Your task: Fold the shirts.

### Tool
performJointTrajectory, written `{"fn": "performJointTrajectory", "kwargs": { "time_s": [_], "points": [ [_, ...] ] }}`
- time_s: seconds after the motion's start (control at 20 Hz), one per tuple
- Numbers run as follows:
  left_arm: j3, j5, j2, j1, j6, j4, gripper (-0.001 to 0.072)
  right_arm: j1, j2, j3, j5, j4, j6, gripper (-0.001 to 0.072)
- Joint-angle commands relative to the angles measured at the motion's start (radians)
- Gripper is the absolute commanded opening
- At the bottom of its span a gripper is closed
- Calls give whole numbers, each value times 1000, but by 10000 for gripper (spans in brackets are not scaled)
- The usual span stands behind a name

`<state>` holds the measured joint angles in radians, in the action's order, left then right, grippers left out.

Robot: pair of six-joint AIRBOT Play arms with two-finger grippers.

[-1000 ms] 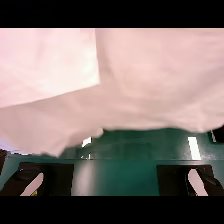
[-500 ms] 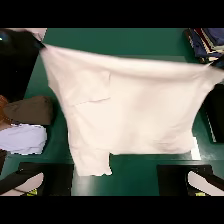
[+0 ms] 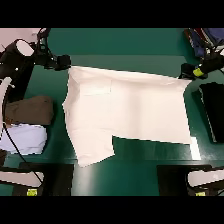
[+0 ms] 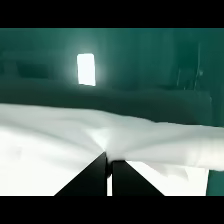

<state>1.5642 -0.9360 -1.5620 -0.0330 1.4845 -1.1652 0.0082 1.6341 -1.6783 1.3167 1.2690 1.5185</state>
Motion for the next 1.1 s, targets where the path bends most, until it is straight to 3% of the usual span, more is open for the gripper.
{"fn": "performJointTrajectory", "kwargs": {
  "time_s": [0.0,0.15,0.55,0.6,0.65,0.7,0.75,0.9,1.05],
  "points": [
    [27,-117,-24,11,0,-6,25,2,39,-70,40,13,-42,16],
    [-22,-248,-27,11,-2,-70,25,2,-8,38,38,42,-43,16],
    [-241,-146,-27,11,9,-20,28,3,-31,280,-3,-4,-41,23],
    [-241,-158,-24,11,9,-20,164,2,-31,277,13,-19,-41,168],
    [-240,-181,-16,11,8,-21,499,2,-31,269,31,-19,-41,347],
    [-240,-209,0,11,9,-32,543,2,-34,254,62,-18,-42,391],
    [-240,-241,21,11,8,-46,501,2,-47,247,87,-10,-43,390],
    [-294,-328,141,11,8,-148,504,-10,-158,313,89,15,-43,390],
    [-483,-360,322,11,29,-173,504,-40,-299,426,85,14,-43,390]
  ]
}}
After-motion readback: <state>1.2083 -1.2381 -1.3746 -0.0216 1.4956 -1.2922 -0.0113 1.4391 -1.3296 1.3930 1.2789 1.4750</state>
